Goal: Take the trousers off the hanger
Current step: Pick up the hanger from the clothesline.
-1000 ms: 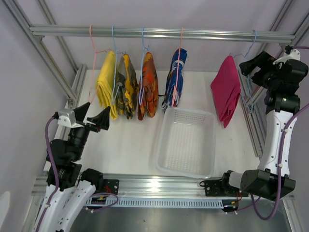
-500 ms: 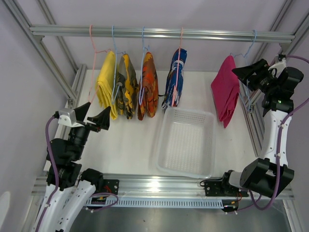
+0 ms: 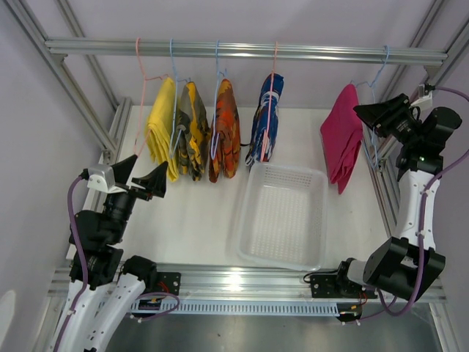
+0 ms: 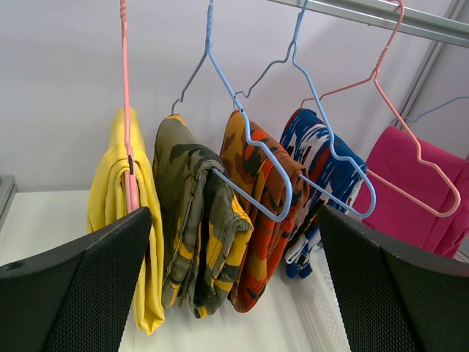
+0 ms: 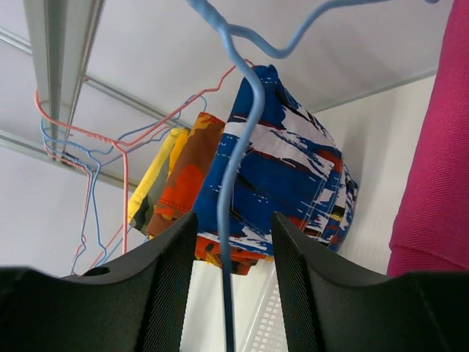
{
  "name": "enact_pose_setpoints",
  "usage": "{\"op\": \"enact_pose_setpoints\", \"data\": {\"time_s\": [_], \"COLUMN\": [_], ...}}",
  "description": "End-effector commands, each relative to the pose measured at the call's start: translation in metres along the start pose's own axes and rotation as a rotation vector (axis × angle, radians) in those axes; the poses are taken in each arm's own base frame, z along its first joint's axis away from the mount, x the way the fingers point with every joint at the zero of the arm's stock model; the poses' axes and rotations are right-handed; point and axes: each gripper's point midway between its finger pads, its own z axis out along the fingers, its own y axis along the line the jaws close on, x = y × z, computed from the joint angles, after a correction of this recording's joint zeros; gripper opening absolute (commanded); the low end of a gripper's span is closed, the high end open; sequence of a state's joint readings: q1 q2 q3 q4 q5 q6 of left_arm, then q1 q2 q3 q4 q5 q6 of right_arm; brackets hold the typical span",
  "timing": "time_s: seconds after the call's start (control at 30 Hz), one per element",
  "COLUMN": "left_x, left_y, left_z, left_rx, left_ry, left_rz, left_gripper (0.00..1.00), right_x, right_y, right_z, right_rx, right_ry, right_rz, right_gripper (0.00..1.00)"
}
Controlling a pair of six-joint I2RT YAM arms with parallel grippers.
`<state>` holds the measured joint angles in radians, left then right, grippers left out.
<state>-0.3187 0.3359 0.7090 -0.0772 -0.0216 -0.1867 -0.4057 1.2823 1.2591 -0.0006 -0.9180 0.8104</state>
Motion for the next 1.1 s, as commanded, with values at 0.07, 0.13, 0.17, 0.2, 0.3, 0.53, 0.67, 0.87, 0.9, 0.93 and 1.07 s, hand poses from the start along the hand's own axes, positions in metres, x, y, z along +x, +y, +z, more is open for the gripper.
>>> {"op": "enact_pose_setpoints", "data": {"time_s": [0.07, 0.13, 0.17, 0.2, 0.3, 0.53, 0.67, 0.87, 0.9, 0.93, 1.07], "left_x": [-0.013, -0.014, -0.014, -0.014, -0.014, -0.014, -0.015, -0.013, -0.013, -0.014, -0.013], "left_y": [-0.007, -0.007, -0.007, -0.007, -0.007, -0.012, -0.013, -0.014, -0.014, -0.014, -0.015], "left_z": [0.001, 0.001, 0.0, 0.0, 0.0, 0.0, 0.0, 0.0, 0.0, 0.0, 0.0], "left_rx": [0.022, 0.022, 0.023, 0.023, 0.023, 0.05, 0.056, 0.058, 0.059, 0.061, 0.065], "left_ry": [-0.018, -0.018, -0.019, -0.019, -0.019, -0.012, -0.011, -0.006, -0.006, -0.008, -0.004], "left_rz": [-0.022, -0.022, -0.022, -0.022, -0.024, -0.023, -0.025, -0.025, -0.026, -0.026, -0.028], "left_gripper": [0.99, 0.99, 0.99, 0.99, 1.0, 0.99, 0.99, 0.99, 0.99, 0.99, 1.0], "right_x": [0.004, 0.009, 0.008, 0.009, 0.01, 0.009, 0.008, 0.008, 0.009, 0.009, 0.009], "right_y": [0.01, 0.009, 0.011, 0.013, 0.021, 0.033, 0.037, 0.044, 0.048, 0.05, 0.061], "right_z": [-0.007, -0.008, -0.008, -0.009, -0.01, -0.014, -0.015, -0.019, -0.02, -0.022, -0.027], "right_rx": [-0.063, -0.071, -0.081, -0.092, -0.118, -0.141, -0.15, -0.158, -0.164, -0.168, -0.181], "right_ry": [-0.009, -0.006, -0.011, -0.006, 0.0, 0.002, 0.002, -0.005, -0.005, -0.006, -0.011], "right_rz": [-0.011, -0.001, -0.009, -0.002, -0.014, -0.033, -0.037, -0.055, -0.063, -0.07, -0.09], "right_gripper": [0.49, 0.49, 0.49, 0.5, 0.51, 0.49, 0.45, 0.33, 0.33, 0.32, 0.32]}}
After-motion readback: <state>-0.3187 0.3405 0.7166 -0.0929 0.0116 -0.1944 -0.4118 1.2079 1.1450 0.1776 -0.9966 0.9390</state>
